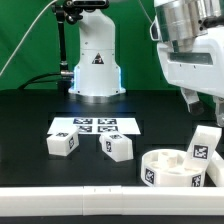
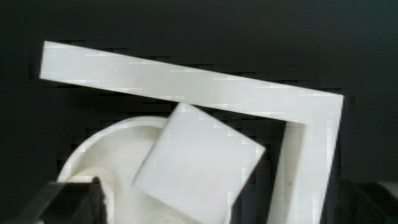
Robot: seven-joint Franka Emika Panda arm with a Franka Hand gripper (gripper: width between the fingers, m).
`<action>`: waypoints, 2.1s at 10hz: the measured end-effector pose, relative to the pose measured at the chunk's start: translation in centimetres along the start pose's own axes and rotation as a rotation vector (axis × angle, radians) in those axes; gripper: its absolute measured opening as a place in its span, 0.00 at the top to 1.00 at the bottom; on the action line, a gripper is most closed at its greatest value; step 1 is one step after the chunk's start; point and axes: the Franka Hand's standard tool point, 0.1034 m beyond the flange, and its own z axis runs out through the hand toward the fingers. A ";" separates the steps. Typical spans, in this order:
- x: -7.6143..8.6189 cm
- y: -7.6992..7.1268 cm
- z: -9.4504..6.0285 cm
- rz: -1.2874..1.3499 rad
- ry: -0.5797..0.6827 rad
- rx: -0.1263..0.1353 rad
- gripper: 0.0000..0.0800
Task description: Assemble stool
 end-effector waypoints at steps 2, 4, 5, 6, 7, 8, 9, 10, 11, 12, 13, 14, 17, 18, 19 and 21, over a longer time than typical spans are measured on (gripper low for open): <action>0.0 0.0 0.0 -0.001 0.000 0.000 0.19; 1.3 0.8 -0.4 -0.299 -0.023 -0.064 0.19; 2.1 1.0 -0.8 -0.336 -0.041 -0.082 0.19; 2.2 0.9 -0.8 -0.336 -0.035 -0.075 0.19; 2.1 0.9 -0.7 -0.339 -0.035 -0.076 0.19; 2.2 1.0 -0.7 -0.381 -0.035 -0.076 0.19; 2.6 1.0 -0.8 -0.529 -0.030 -0.080 0.19; 3.3 1.1 -1.0 -0.729 -0.016 -0.096 0.19; 4.0 1.2 -1.1 -0.894 -0.002 -0.118 0.19; 4.6 1.3 -1.2 -1.069 0.017 -0.147 0.19; 4.7 1.1 -1.2 -1.193 0.041 -0.164 0.19; 4.9 1.2 -1.2 -1.199 0.040 -0.164 0.19; 5.3 1.1 -1.3 -1.459 0.029 -0.183 0.19; 6.3 0.8 -1.6 -1.677 0.052 -0.226 0.19; 7.7 1.2 -1.8 -1.715 0.039 -0.239 0.19; 9.0 2.0 -1.1 -1.737 0.060 -0.239 0.19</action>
Offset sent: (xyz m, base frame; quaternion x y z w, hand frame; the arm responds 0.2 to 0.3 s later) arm -0.0046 -0.0218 0.0065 -0.0904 -0.0492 -0.3519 0.9304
